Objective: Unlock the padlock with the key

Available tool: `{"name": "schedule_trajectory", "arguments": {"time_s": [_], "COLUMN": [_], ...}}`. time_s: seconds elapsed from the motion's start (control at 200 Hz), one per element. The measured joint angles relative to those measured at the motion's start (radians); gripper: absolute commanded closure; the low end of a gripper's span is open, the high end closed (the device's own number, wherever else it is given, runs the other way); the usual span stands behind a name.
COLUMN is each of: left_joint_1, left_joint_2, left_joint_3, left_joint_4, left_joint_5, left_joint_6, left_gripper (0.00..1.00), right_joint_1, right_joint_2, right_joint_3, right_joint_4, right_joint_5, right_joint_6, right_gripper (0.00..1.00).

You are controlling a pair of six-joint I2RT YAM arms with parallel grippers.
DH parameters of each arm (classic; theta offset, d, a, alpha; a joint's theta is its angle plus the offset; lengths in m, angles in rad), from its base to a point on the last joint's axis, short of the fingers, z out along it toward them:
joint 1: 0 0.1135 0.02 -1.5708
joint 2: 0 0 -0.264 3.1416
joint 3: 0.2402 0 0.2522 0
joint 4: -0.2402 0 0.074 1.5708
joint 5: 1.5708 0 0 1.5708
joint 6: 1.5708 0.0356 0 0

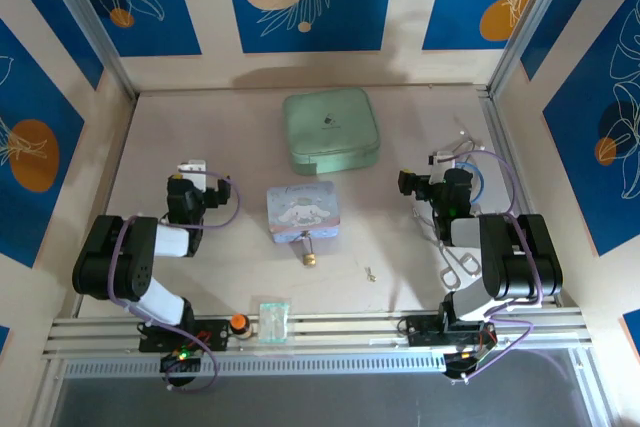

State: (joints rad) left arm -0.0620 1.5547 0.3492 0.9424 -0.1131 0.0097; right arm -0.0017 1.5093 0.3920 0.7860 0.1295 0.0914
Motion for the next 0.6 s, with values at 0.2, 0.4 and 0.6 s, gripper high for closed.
{"name": "schedule_trajectory", "arguments": {"time_s": [0.2, 0.4, 0.6], "left_joint_1": [0.000, 0.000, 0.000], "left_joint_2": [0.000, 0.000, 0.000], "left_joint_3": [0.002, 0.004, 0.004], "left_joint_4": [-0.002, -0.005, -0.007], "left_joint_5": [0.010, 0.020, 0.027], "left_joint_6": [0.008, 0.019, 0.020], "left_gripper": [0.00, 0.00, 0.00], "right_joint_1": [0.000, 0.000, 0.000], "right_joint_2": [0.000, 0.000, 0.000], "right_joint_3": [0.000, 0.000, 0.000], "right_joint_4": [0.000, 0.000, 0.000], "right_joint_5": [0.000, 0.000, 0.000], "right_joint_6": [0.000, 0.000, 0.000], "right_gripper": [0.01, 0.01, 0.01]}}
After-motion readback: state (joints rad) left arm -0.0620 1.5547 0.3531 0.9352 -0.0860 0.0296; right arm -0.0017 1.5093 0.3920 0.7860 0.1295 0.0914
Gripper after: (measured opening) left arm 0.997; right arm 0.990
